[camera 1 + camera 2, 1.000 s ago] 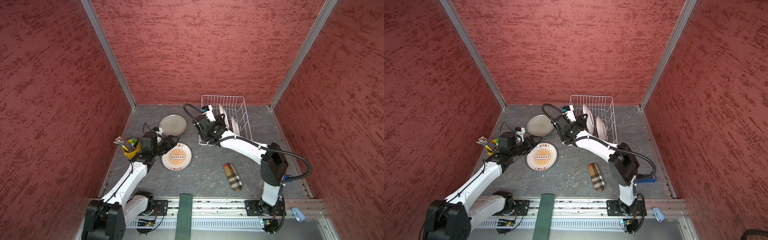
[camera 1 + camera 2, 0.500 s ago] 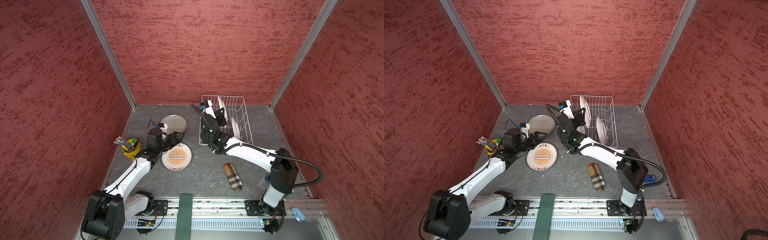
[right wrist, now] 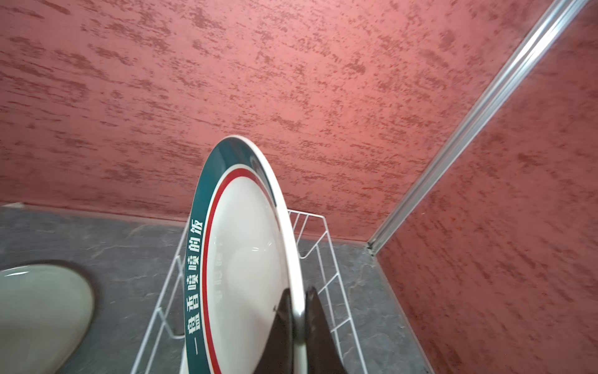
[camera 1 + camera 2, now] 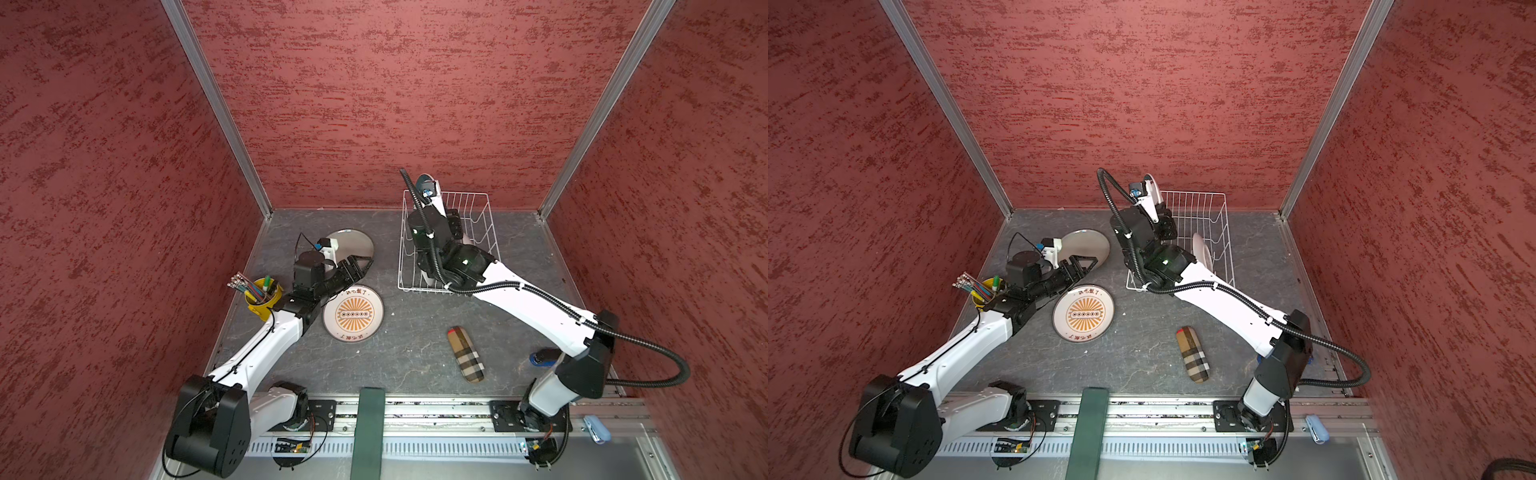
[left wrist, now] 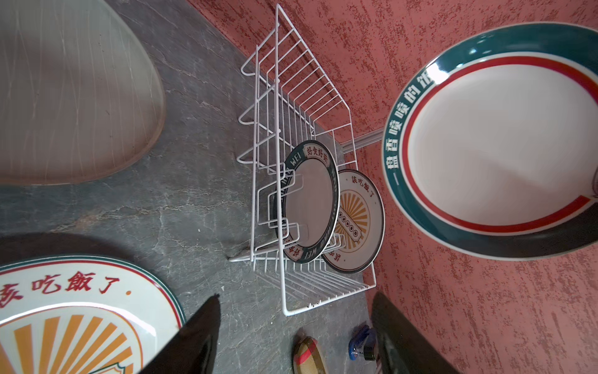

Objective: Unload the plates from the dish rack
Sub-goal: Pick up the plate from the dish rack, then place the plate on the plate.

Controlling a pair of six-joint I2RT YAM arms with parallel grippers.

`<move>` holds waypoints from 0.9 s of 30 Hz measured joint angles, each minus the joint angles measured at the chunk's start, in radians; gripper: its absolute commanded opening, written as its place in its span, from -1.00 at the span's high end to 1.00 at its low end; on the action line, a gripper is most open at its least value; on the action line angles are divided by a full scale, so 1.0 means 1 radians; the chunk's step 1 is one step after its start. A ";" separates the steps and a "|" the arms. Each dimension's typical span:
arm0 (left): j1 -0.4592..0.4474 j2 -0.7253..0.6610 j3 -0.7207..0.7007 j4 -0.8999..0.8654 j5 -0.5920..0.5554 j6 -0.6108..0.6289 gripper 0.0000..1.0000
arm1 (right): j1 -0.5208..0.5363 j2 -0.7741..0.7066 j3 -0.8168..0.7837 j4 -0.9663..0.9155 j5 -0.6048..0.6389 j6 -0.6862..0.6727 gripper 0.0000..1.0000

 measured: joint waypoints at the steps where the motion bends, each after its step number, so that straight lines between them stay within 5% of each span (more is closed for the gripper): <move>1: 0.007 0.003 0.000 0.014 0.016 -0.007 -0.48 | 0.000 -0.006 0.000 -0.024 -0.037 0.031 1.00; 9: 0.111 0.031 0.000 0.136 0.138 -0.092 -0.48 | -0.026 -0.089 -0.054 -0.080 -0.332 0.217 1.00; 27: 0.135 0.019 -0.003 0.171 0.186 -0.117 -0.45 | -0.153 -0.177 -0.302 0.015 -0.843 0.497 1.00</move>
